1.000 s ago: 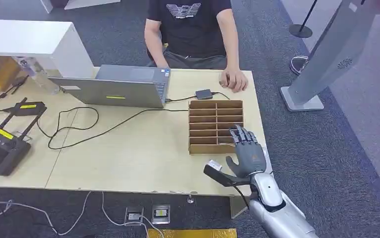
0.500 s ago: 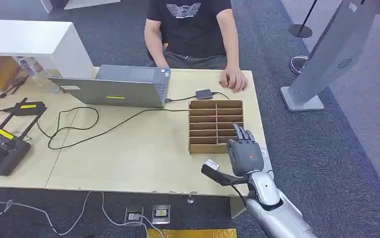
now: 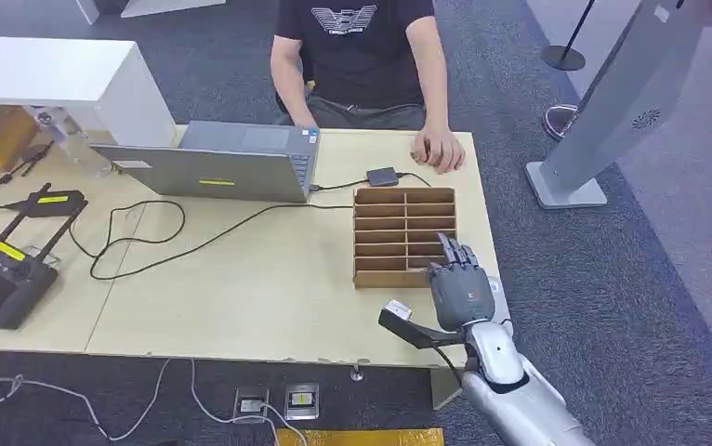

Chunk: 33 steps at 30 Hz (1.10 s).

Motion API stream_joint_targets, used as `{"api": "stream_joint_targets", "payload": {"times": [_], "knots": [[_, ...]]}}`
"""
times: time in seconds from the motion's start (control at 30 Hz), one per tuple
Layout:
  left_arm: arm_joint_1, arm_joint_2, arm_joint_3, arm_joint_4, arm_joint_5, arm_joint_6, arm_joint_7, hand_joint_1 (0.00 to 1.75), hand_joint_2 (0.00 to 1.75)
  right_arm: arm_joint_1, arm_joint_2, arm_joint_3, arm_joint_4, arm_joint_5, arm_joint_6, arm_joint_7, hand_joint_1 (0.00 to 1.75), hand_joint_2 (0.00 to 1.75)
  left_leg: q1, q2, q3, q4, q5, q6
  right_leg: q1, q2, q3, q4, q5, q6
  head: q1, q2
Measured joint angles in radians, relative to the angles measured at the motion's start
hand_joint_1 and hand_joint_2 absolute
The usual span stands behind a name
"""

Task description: Pass the card to the sensor for recognition and then transmit it.

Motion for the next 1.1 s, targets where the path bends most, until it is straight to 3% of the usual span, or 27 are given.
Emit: {"api": "stream_joint_targets", "payload": {"times": [0.03,0.1,0.13,0.43,1.0,1.03,1.1], "knots": [[0.000,0.000,0.000,0.000,0.000,0.000,0.000,0.00,0.00,0.000,0.002,0.000,0.003,0.000,0.000,0.000,0.03,1.75,0.000,0.000,0.000,0.000,0.000,0.000,0.000,0.000,0.000,0.000,0.000,0.000,0.000,0.000],[0.000,0.000,0.000,0.000,0.000,0.000,0.000,0.00,0.00,-0.002,0.004,0.000,0.010,0.000,-0.003,-0.003,0.00,1.75,0.000,0.000,0.000,0.000,0.000,0.000,0.000,0.000,0.000,0.000,0.000,0.000,0.000,0.000],[0.000,0.000,0.000,0.000,0.000,0.000,0.000,0.00,0.00,-0.002,0.005,0.000,0.013,-0.002,-0.008,-0.005,0.00,0.00,0.000,0.000,0.000,0.000,0.000,0.000,0.000,0.000,0.000,0.000,0.000,0.000,0.000,0.000],[0.000,-0.002,0.000,0.000,0.002,0.004,0.000,0.00,0.00,-0.004,0.009,-0.008,0.031,-0.012,-0.055,-0.038,0.00,0.00,0.000,0.000,0.000,0.000,0.000,0.000,0.000,0.000,0.000,0.000,0.000,0.000,0.000,0.000],[0.000,-0.011,0.000,0.000,0.010,0.018,0.000,0.00,0.00,-0.028,0.004,-0.040,0.001,-0.037,-0.033,-0.045,0.00,0.00,0.000,0.000,0.000,0.000,0.000,0.000,0.000,0.000,0.000,0.000,0.000,0.000,0.000,0.000],[0.000,-0.012,0.000,0.000,0.010,0.018,0.000,0.00,0.00,-0.029,0.003,-0.041,-0.007,-0.033,-0.022,-0.038,0.00,1.75,0.000,0.000,0.000,0.000,0.000,0.000,0.000,0.000,0.000,0.000,0.000,0.000,0.000,0.000],[0.000,-0.013,0.000,0.000,0.011,0.018,0.000,0.00,0.00,-0.030,-0.004,-0.047,-0.023,-0.018,0.011,-0.023,0.00,1.75,0.000,0.000,0.000,0.000,0.000,0.000,0.000,0.000,0.000,0.000,0.000,0.000,0.000,0.000]]}}
